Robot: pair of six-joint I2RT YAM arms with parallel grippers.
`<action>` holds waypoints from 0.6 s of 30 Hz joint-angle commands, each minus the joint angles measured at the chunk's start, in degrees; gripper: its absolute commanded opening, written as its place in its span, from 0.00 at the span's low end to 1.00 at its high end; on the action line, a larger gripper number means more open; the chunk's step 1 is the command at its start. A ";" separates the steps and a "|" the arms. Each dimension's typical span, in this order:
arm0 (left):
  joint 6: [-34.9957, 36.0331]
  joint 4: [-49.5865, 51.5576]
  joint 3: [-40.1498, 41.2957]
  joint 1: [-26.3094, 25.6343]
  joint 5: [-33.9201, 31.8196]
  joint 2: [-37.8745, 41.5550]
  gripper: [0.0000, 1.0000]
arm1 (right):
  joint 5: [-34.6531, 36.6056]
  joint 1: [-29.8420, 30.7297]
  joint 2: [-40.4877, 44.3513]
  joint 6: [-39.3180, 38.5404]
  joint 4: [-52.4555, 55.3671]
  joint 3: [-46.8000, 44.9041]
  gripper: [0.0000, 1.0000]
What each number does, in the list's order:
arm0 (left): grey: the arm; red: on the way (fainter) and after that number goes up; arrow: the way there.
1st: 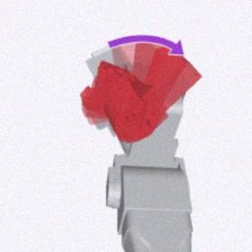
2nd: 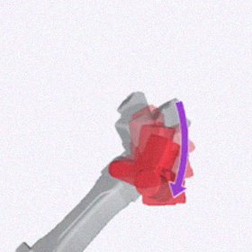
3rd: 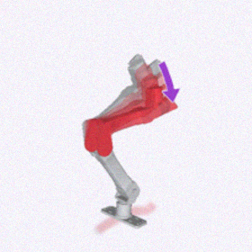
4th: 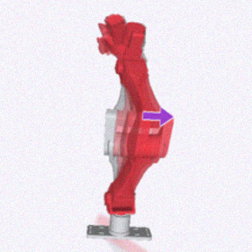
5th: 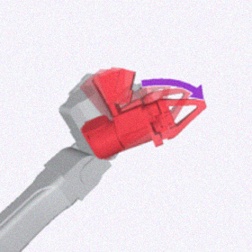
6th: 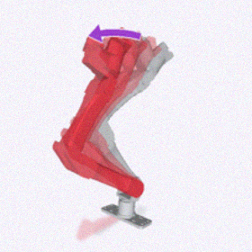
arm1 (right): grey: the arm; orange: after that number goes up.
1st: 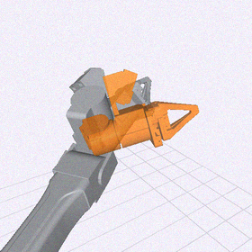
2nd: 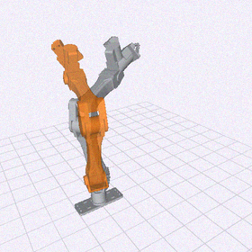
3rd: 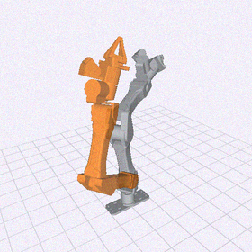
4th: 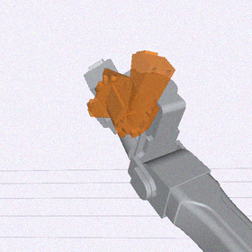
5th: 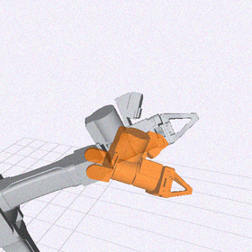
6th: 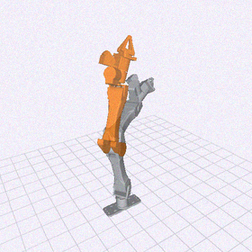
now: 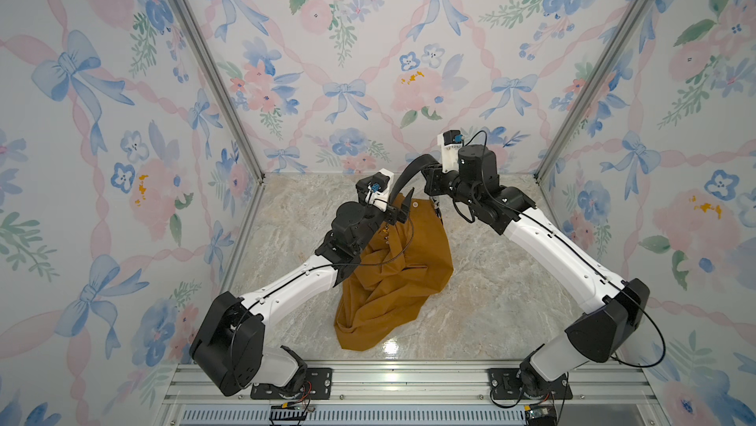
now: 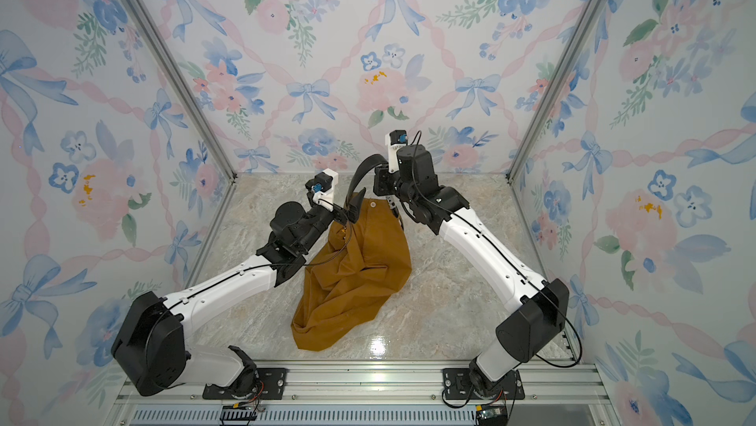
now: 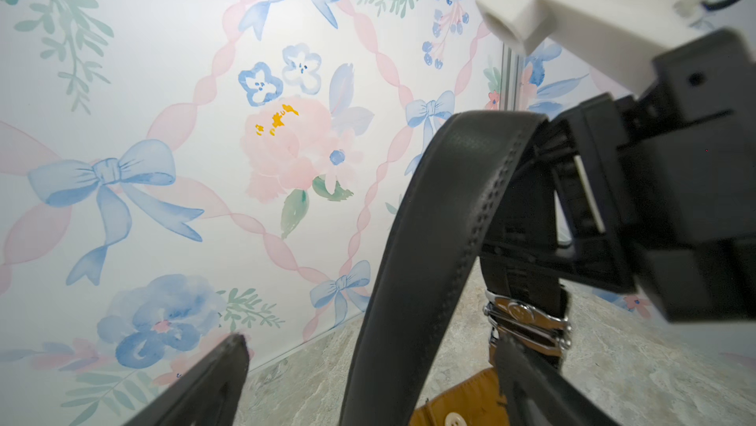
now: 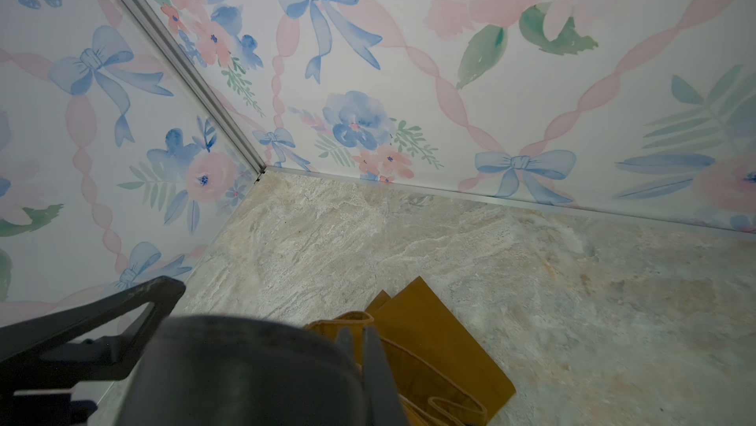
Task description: Remove the belt from the trousers
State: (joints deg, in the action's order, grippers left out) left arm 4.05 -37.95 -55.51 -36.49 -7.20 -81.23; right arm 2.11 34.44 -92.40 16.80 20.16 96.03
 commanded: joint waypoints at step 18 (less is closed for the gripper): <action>-3.43 5.71 -12.01 0.94 -4.33 -4.48 0.00 | 1.57 3.54 7.47 -14.34 -11.01 -15.22 0.84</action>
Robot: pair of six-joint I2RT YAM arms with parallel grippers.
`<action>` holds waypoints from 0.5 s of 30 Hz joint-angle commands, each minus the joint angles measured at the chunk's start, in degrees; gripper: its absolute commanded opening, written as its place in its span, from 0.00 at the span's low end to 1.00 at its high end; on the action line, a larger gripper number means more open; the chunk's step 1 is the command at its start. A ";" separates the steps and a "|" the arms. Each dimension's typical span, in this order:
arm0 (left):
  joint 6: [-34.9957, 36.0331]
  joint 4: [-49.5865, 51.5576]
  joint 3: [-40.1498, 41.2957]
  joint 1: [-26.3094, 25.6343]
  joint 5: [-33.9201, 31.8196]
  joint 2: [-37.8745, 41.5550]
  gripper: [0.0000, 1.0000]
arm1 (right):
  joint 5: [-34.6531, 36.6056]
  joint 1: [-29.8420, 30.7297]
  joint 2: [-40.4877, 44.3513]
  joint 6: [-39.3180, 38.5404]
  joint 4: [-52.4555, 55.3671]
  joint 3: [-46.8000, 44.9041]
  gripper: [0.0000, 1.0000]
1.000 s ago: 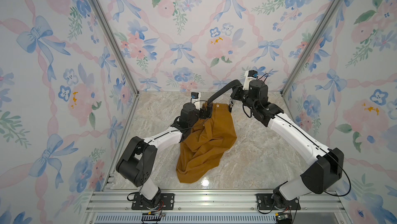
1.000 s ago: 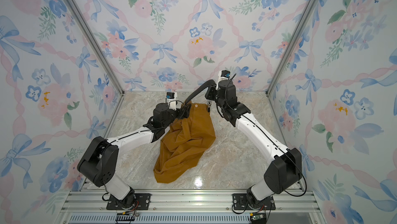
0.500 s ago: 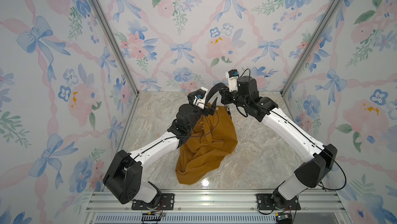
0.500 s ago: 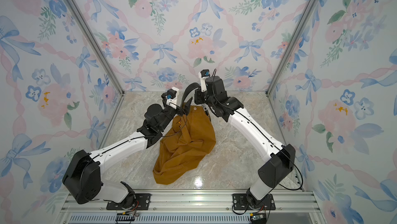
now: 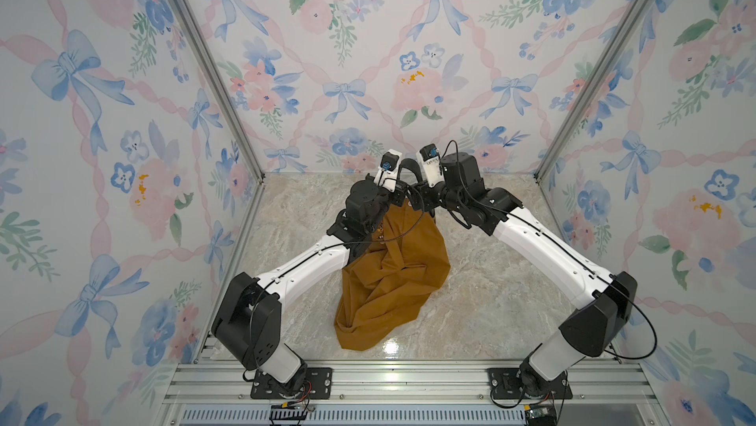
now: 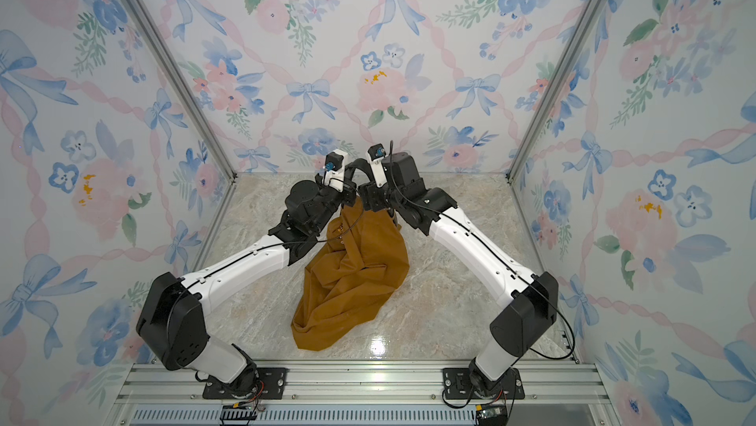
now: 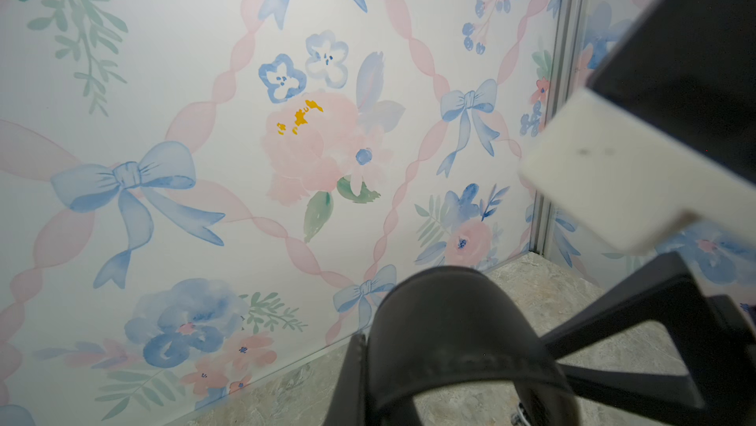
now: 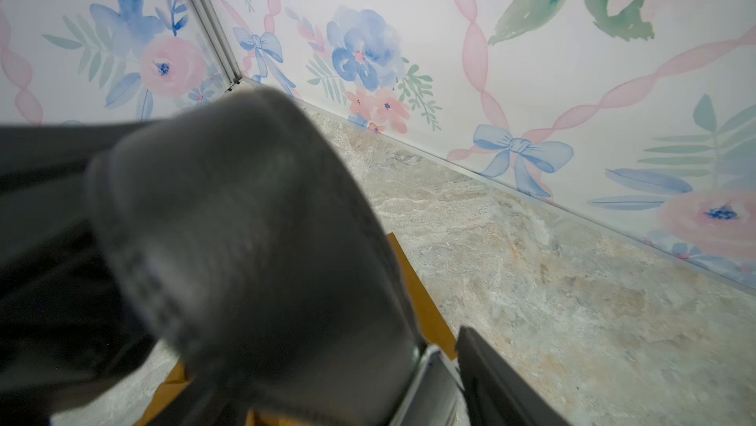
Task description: Remove the belt from the trousers
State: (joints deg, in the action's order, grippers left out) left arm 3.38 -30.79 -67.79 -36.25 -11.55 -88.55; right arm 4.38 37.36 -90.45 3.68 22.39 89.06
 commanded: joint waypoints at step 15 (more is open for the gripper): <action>-11.08 1.16 1.79 4.04 8.66 6.75 0.00 | 11.00 1.83 0.12 -9.52 -24.53 -11.53 0.39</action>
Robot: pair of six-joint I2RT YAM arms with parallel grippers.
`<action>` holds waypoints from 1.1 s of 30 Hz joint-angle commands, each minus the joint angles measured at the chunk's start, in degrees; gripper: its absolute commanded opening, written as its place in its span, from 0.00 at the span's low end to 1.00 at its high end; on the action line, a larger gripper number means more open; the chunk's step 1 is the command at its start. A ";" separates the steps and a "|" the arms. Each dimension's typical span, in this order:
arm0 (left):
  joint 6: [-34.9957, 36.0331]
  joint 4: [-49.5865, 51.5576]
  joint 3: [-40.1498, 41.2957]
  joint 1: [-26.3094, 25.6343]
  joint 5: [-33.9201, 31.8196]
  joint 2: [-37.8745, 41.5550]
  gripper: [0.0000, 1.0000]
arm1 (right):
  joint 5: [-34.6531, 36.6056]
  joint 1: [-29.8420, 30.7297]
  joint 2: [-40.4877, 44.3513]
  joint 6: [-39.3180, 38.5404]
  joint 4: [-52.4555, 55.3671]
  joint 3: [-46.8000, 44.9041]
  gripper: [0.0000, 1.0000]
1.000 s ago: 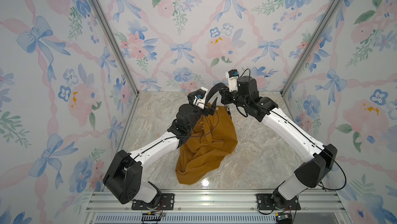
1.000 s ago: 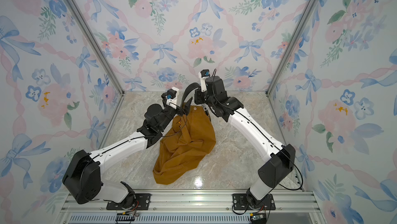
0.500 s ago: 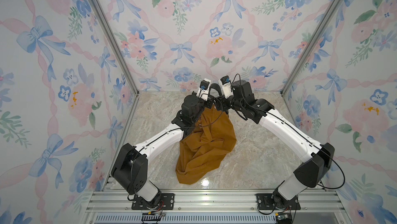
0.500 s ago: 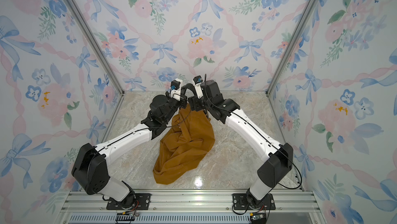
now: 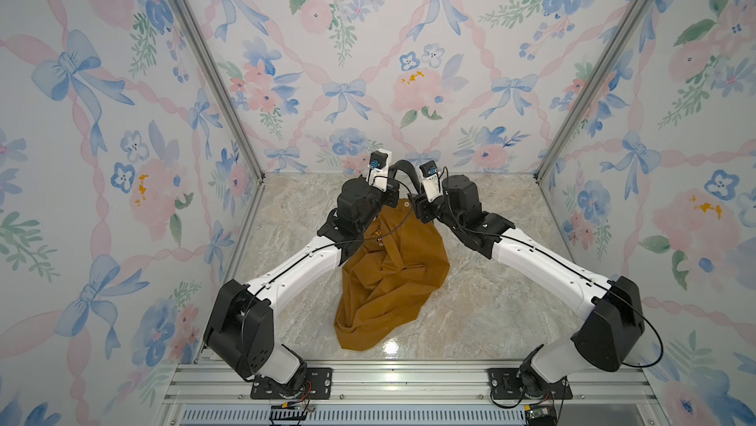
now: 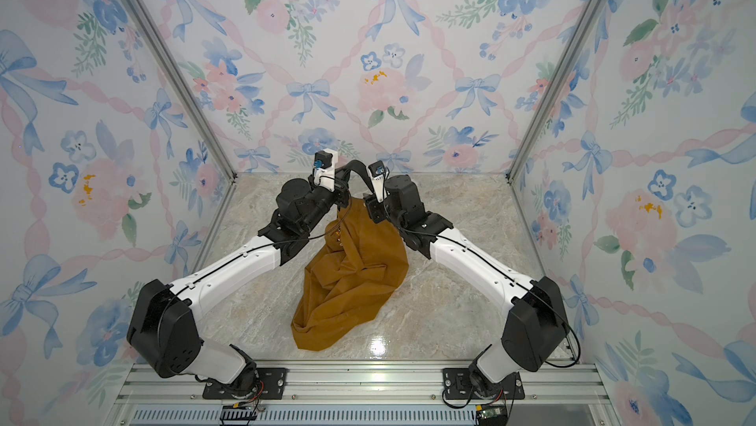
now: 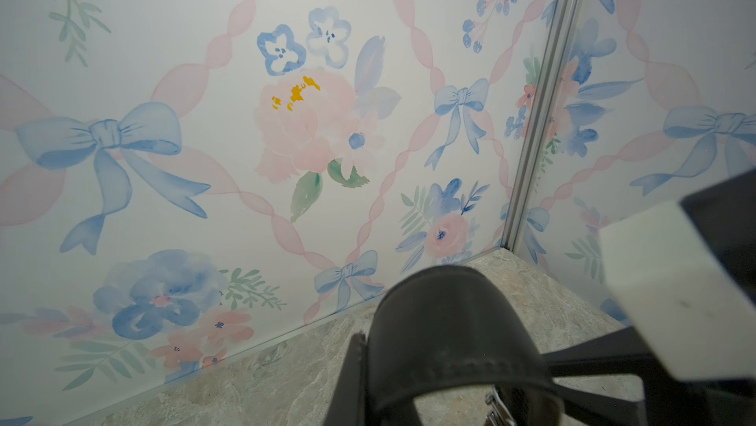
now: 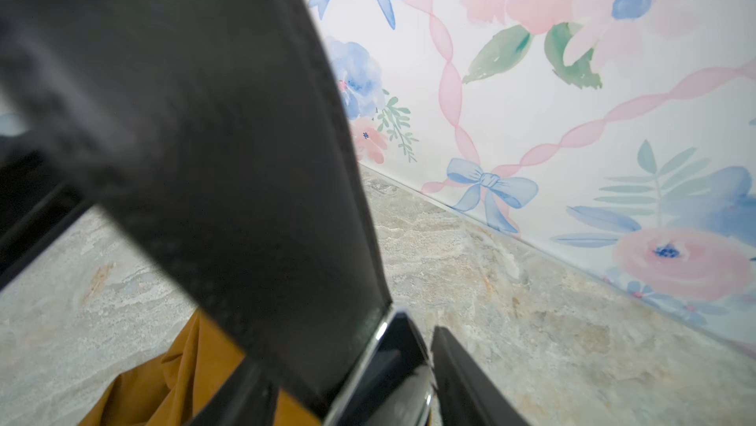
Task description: Remove the belt from the trousers
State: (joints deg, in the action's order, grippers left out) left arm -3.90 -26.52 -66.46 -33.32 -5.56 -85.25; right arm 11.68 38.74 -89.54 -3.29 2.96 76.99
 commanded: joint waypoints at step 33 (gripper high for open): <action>9.67 8.95 -6.60 -2.69 5.47 -1.87 0.00 | 2.53 3.32 -1.86 -1.12 11.65 12.49 0.39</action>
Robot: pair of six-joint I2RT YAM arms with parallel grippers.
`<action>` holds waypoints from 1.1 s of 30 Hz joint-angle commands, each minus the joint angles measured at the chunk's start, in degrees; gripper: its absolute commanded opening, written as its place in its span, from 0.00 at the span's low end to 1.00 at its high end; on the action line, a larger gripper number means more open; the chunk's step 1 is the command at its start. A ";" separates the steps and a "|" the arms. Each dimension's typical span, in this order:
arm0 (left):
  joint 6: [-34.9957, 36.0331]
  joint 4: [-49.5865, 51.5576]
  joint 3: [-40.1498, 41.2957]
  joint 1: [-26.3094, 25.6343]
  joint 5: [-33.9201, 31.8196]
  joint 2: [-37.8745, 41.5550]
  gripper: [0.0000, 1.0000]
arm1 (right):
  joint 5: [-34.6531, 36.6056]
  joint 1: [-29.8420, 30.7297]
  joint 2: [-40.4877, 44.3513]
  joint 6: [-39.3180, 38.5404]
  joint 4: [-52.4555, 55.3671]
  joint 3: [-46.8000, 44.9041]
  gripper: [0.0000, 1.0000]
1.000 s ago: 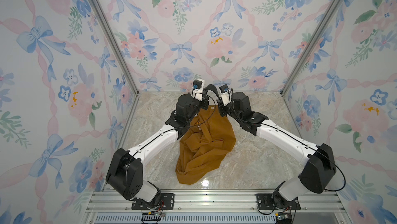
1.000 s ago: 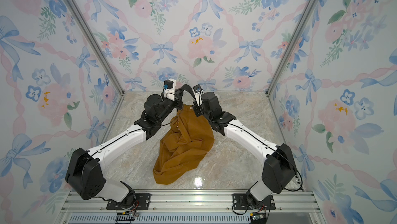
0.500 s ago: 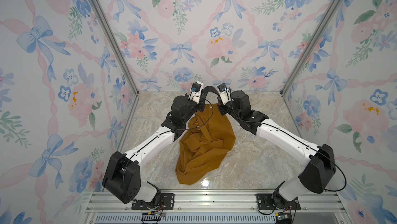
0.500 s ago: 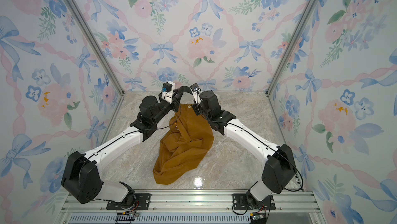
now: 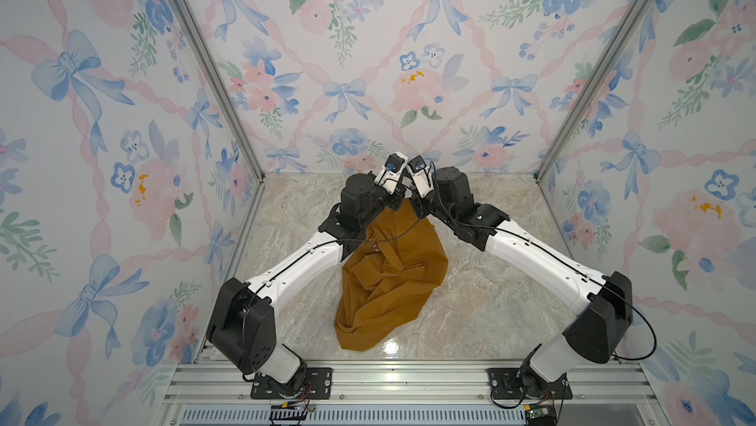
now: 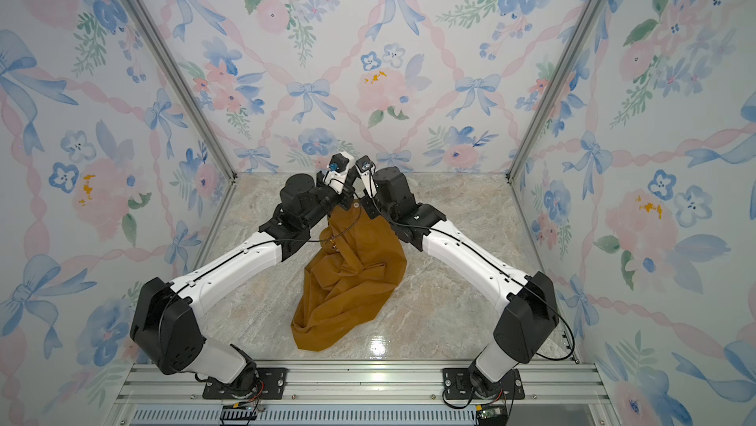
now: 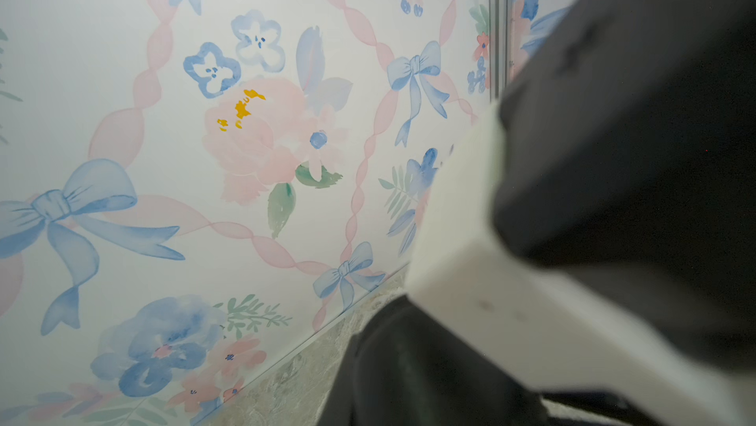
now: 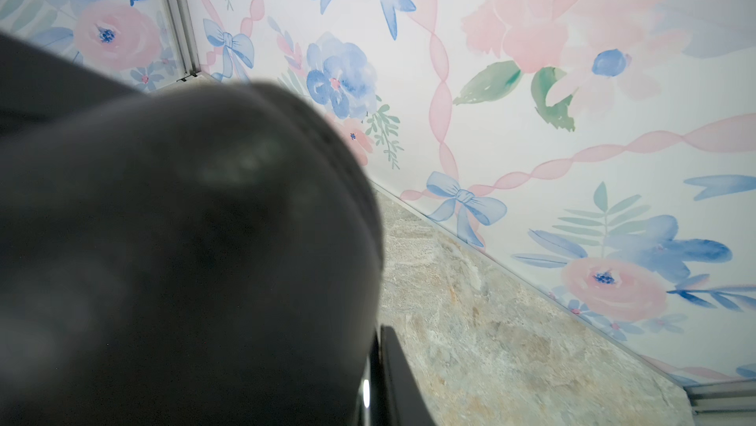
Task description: Remove the belt from the trousers
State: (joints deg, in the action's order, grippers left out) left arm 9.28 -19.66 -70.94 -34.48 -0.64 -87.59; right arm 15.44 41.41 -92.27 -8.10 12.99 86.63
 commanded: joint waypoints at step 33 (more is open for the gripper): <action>-26.15 14.11 -4.81 -2.46 -9.97 7.14 0.00 | -9.77 -1.35 6.18 10.13 12.58 4.84 0.85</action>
State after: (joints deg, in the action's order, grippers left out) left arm -14.15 -4.78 -72.77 -36.45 -10.09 -82.65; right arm 7.20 40.42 -84.93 3.53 26.20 91.98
